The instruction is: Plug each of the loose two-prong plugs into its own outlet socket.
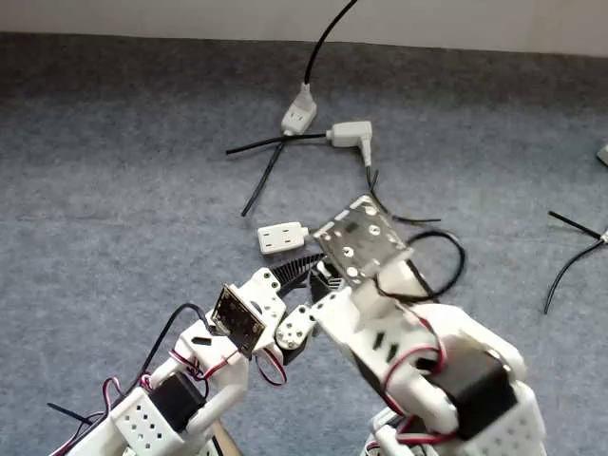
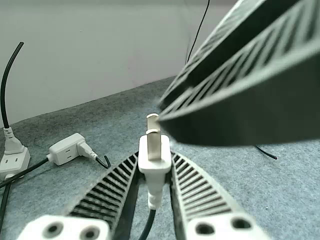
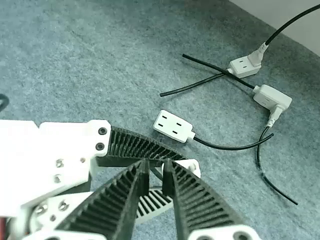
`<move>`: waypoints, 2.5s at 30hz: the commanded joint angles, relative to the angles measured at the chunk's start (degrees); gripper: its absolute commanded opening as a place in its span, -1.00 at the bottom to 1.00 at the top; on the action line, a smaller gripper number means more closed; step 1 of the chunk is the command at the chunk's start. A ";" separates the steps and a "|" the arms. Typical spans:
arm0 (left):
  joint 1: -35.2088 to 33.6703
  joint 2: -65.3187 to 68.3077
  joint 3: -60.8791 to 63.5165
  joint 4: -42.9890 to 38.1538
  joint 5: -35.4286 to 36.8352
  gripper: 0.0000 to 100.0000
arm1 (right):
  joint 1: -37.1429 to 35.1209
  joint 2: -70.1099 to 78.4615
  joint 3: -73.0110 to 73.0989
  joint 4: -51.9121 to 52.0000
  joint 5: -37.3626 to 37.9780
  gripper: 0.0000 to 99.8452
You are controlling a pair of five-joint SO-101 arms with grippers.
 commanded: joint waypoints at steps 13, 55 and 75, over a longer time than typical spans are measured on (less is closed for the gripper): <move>0.48 -0.48 1.10 0.35 0.44 -0.99 | 12.00 -0.40 9.10 -14.29 10.11 -0.88; 0.57 -0.40 1.10 0.44 0.44 -0.99 | 13.67 -4.26 14.73 -21.05 14.68 -0.88; 0.13 -0.40 1.10 0.44 0.44 -0.99 | 26.24 -4.26 27.12 -34.95 20.75 -0.97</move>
